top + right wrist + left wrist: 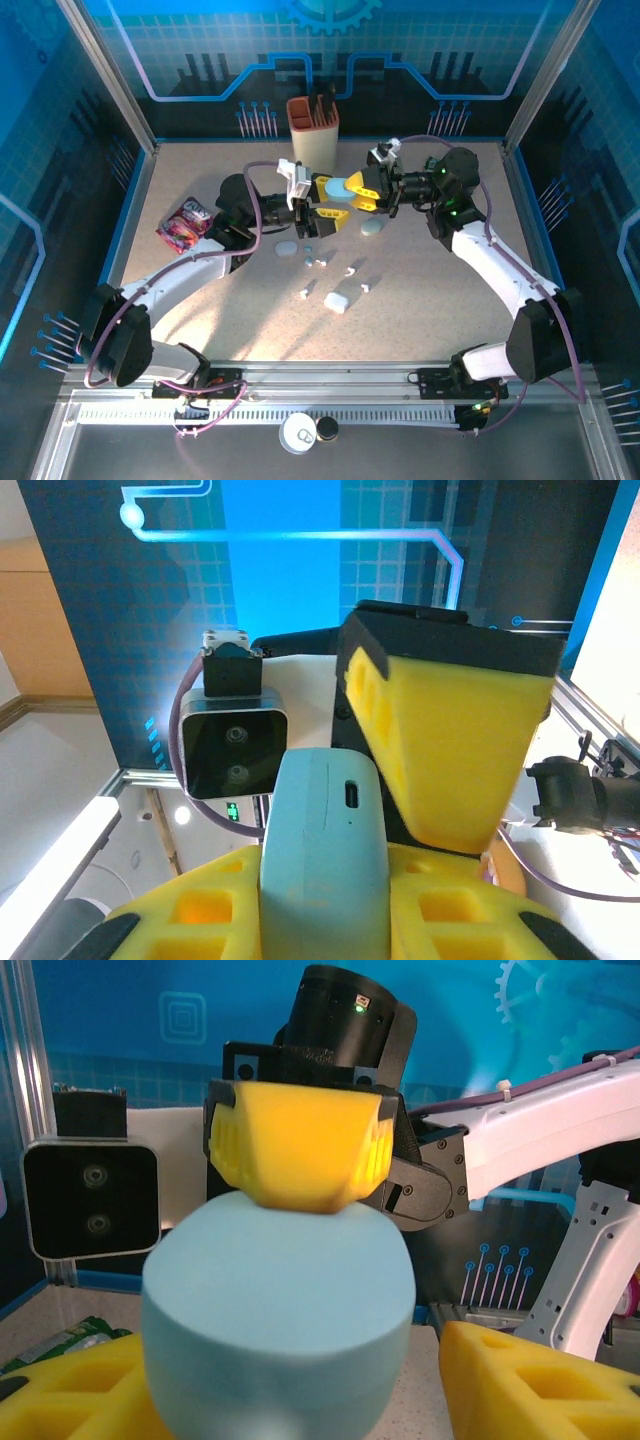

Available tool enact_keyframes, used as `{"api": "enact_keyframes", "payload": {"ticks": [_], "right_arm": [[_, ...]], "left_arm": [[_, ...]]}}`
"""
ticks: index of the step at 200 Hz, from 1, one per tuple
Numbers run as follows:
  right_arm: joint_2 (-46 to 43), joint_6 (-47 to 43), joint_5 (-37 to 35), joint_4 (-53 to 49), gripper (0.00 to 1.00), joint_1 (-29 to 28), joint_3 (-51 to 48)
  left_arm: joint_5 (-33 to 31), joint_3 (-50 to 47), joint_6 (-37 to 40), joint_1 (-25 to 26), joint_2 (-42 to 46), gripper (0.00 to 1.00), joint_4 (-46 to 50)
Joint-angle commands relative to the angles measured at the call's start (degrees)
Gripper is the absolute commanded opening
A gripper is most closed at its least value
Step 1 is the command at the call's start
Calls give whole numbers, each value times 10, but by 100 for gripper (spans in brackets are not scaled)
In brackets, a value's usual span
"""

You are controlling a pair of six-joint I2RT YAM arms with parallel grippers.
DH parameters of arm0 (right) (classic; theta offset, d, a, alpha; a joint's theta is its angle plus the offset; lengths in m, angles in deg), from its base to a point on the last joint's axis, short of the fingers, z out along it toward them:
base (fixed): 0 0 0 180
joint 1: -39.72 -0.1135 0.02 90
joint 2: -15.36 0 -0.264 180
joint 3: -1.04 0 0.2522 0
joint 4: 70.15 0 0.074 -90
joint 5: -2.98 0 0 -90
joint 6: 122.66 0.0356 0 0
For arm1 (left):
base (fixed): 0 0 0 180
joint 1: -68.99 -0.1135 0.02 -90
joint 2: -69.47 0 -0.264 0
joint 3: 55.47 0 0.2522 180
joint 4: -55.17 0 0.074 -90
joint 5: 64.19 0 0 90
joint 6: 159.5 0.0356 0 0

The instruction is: Insert the wireless bluetooth earbuds into the charging case

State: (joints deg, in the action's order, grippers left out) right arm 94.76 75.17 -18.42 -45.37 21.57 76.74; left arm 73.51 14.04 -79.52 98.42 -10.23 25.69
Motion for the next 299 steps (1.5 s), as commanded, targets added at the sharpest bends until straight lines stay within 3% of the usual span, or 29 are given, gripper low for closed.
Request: {"api": "enact_keyframes", "payload": {"ticks": [1,116,157,168,200,246,270,299], "right_arm": [[-1,1,7,23,16,10,-5],[6,-9,5,15,16,11,-6],[0,-45,2,-35,21,12,-2],[-3,-65,1,-61,26,12,2],[-13,-128,-6,-141,54,22,14],[-28,-176,-16,-152,72,59,13],[-37,-282,-21,-225,76,85,30],[-51,-568,-73,-465,79,99,93]], "left_arm": [[-6,20,-11,2,-2,59,-32],[0,19,-34,3,-3,38,-42],[4,17,-29,3,-2,34,-36],[5,17,-25,4,-1,34,-32],[0,10,-6,3,2,35,-26],[-7,-4,11,2,2,35,-10],[-14,-17,19,-2,1,35,-8],[-27,-40,22,-11,3,35,-15]]}}
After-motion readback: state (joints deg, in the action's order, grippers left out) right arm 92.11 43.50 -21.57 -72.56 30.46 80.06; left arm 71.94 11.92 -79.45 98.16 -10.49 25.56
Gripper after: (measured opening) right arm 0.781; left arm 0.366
